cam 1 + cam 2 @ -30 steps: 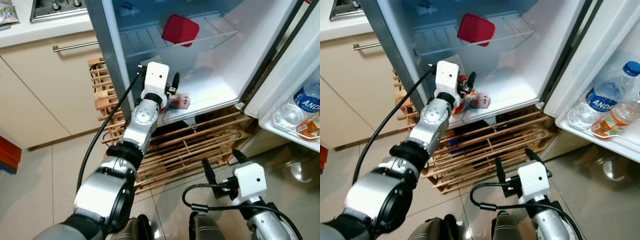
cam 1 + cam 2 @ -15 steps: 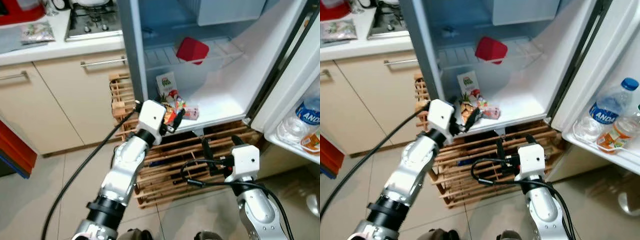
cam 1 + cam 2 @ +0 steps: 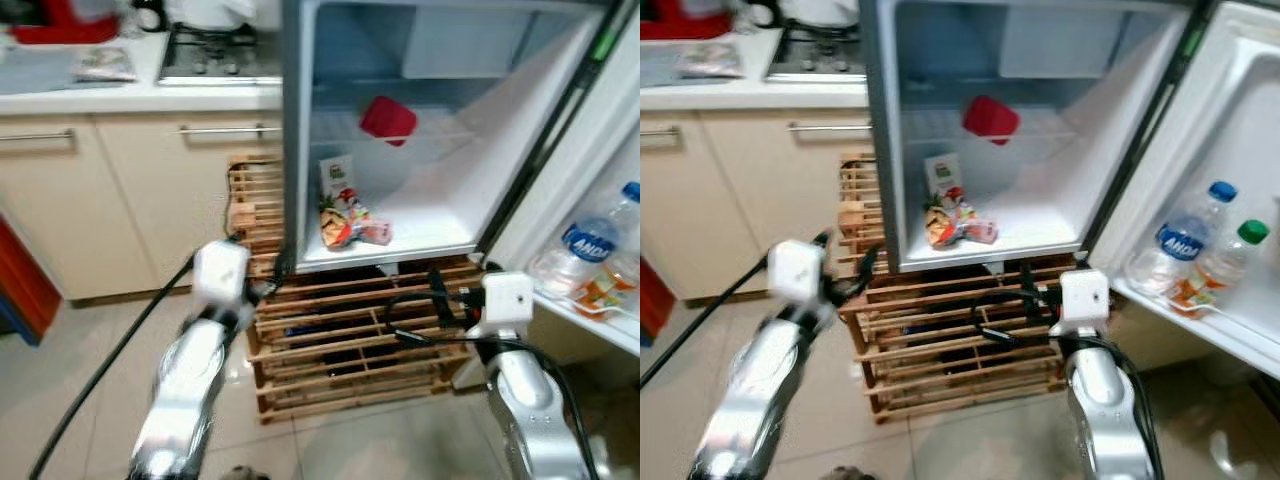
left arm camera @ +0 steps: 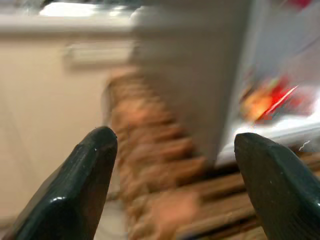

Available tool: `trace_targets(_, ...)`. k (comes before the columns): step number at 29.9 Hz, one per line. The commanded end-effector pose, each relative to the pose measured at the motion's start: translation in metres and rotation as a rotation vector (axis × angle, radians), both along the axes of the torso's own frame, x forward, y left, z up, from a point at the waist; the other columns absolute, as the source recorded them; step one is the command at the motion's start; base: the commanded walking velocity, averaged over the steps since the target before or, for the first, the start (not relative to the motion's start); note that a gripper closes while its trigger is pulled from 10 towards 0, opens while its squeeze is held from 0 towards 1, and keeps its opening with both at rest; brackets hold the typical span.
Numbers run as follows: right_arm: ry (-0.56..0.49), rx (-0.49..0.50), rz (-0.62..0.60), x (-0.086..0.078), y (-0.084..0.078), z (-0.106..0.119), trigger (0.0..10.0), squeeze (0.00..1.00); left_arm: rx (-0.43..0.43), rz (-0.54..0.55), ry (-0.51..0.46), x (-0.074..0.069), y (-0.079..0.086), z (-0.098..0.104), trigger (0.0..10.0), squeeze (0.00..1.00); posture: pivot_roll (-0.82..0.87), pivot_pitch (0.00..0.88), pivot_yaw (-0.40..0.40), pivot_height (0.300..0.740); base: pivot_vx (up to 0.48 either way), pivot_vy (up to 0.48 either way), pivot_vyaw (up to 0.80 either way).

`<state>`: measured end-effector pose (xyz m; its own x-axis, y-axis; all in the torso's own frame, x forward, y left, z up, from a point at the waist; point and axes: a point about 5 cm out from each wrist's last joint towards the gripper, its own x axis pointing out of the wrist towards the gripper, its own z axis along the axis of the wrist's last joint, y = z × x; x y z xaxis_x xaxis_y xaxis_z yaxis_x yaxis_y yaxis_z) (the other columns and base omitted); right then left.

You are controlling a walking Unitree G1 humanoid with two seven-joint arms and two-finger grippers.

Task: Restocking fridge

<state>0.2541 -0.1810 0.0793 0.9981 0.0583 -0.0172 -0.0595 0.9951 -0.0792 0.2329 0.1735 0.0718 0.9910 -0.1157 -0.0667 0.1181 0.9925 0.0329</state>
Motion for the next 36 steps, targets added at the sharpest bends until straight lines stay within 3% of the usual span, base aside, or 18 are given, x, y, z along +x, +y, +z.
trace_targets(1, -0.002, 0.010, 0.002, 0.000, 0.000, -0.002, 10.0, 0.00, -0.004, -0.021, -0.033, -0.005, -0.004, 0.006, 10.0, 0.00, -0.06, 0.000, -0.053, 0.740, 0.000, 0.000, 0.00)
trace_targets(3, 0.012, 0.015, 0.002, -0.001, -0.001, -0.008, 10.0, 0.00, -0.012, -0.037, -0.019, -0.014, -0.008, 0.001, 10.0, 0.00, -0.06, 0.000, -0.054, 0.740, 0.000, 0.000, 0.00)
trace_targets(9, 0.039, 0.017, 0.020, -0.001, 0.001, -0.019, 10.0, 0.00, -0.034, -0.080, -0.090, 0.006, -0.019, 0.015, 10.0, 0.00, -0.05, 0.000, -0.047, 0.740, 0.000, -0.426, 0.00)
trace_targets(15, 0.038, 0.008, 0.015, 0.006, -0.003, -0.023, 10.0, 0.00, -0.009, -0.123, -0.101, 0.010, -0.024, 0.016, 10.0, 0.00, -0.06, 0.000, -0.044, 0.740, 0.000, -0.480, 0.00)
trace_targets(20, 0.047, 0.000, 0.025, 0.010, -0.009, -0.027, 10.0, 0.00, 0.062, -0.074, -0.071, 0.022, -0.024, 0.011, 10.0, 0.00, -0.06, 0.000, -0.046, 0.740, 0.000, 0.000, 0.00)
trace_targets(30, 0.034, 0.003, 0.091, 0.019, 0.001, -0.028, 10.0, 0.00, 0.027, -0.102, -0.109, 0.041, -0.040, 0.018, 10.0, 0.00, -0.06, 0.000, -0.057, 0.740, 0.000, 0.000, 0.00)
trace_targets(36, 0.017, -0.019, 0.099, 0.021, 0.001, -0.024, 10.0, 0.00, -0.001, -0.100, -0.111, 0.043, -0.043, 0.019, 10.0, 0.00, -0.07, 0.000, -0.057, 0.740, 0.000, 0.447, 0.51)
